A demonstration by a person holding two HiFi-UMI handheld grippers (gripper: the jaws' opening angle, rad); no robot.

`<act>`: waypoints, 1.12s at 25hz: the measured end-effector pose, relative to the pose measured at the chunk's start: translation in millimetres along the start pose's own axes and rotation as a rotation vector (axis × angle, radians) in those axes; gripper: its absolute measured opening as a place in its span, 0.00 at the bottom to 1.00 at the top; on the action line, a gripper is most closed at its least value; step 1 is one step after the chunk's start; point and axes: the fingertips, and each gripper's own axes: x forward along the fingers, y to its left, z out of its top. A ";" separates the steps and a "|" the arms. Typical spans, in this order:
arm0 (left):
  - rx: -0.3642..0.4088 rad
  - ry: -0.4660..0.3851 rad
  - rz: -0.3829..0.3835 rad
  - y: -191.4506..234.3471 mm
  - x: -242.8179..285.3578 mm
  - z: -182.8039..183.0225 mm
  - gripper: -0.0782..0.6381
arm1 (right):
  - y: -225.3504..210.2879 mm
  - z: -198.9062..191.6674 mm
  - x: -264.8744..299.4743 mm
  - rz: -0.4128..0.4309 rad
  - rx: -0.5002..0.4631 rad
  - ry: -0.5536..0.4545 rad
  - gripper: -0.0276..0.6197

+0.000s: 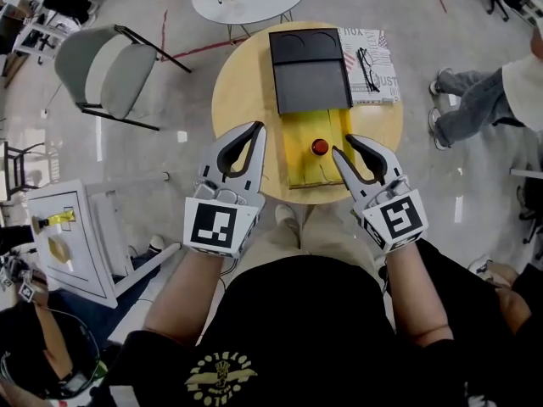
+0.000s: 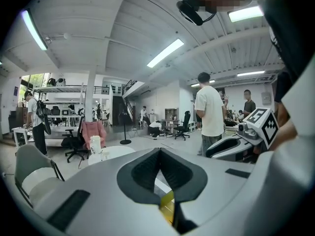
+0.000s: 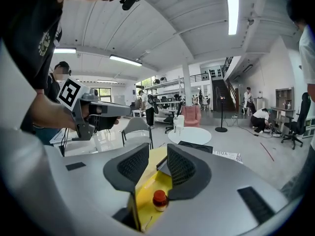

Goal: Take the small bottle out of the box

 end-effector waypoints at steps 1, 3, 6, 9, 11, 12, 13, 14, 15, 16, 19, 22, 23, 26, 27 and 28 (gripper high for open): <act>-0.003 0.001 0.001 0.4 1.4 -3.1 0.13 | -0.2 -4.5 1.3 0.000 0.004 0.006 0.25; -0.018 -0.007 0.000 -0.1 4.4 -5.9 0.13 | 0.3 -13.2 3.6 0.002 0.012 0.020 0.25; -0.043 -0.014 -0.001 -1.6 8.1 -10.2 0.13 | 2.0 -27.0 8.3 0.011 0.016 0.048 0.26; -0.051 -0.007 0.001 -0.6 10.3 -18.3 0.13 | 3.1 -40.5 16.2 0.021 0.014 0.070 0.27; -0.056 0.000 0.004 1.4 12.0 -23.7 0.13 | 2.2 -48.4 22.0 0.020 0.015 0.081 0.27; -0.058 0.002 0.006 2.6 12.9 -26.0 0.13 | 1.5 -52.4 24.8 0.018 0.015 0.089 0.27; -0.060 0.003 0.009 3.7 13.6 -28.1 0.13 | 1.0 -57.1 27.8 0.019 0.014 0.098 0.27; -0.062 0.005 0.011 4.7 14.2 -30.2 0.13 | 0.8 -62.0 30.8 0.023 0.012 0.107 0.28; -0.063 0.006 0.012 5.6 14.7 -32.6 0.13 | 0.6 -66.8 33.4 0.025 0.011 0.115 0.28; -0.064 0.009 0.014 6.4 15.0 -35.2 0.13 | 0.6 -71.3 35.9 0.028 0.012 0.122 0.28; -0.066 0.021 0.020 10.3 16.3 -43.9 0.13 | 0.3 -83.3 44.6 0.039 0.011 0.139 0.29; -0.068 0.026 0.030 13.8 17.4 -50.9 0.13 | 1.3 -93.4 51.6 0.050 0.011 0.156 0.30; -0.070 0.027 0.033 14.9 17.4 -53.0 0.13 | 2.4 -96.9 53.3 0.055 0.012 0.161 0.31; -0.076 0.035 0.042 17.8 18.1 -60.0 0.13 | 3.1 -107.9 57.9 0.059 0.010 0.177 0.32; -0.078 0.036 0.044 18.4 18.7 -62.0 0.13 | 2.4 -111.8 59.7 0.059 0.006 0.184 0.32; -0.078 0.037 0.045 18.6 19.3 -63.9 0.13 | 1.8 -115.6 61.3 0.059 0.003 0.190 0.32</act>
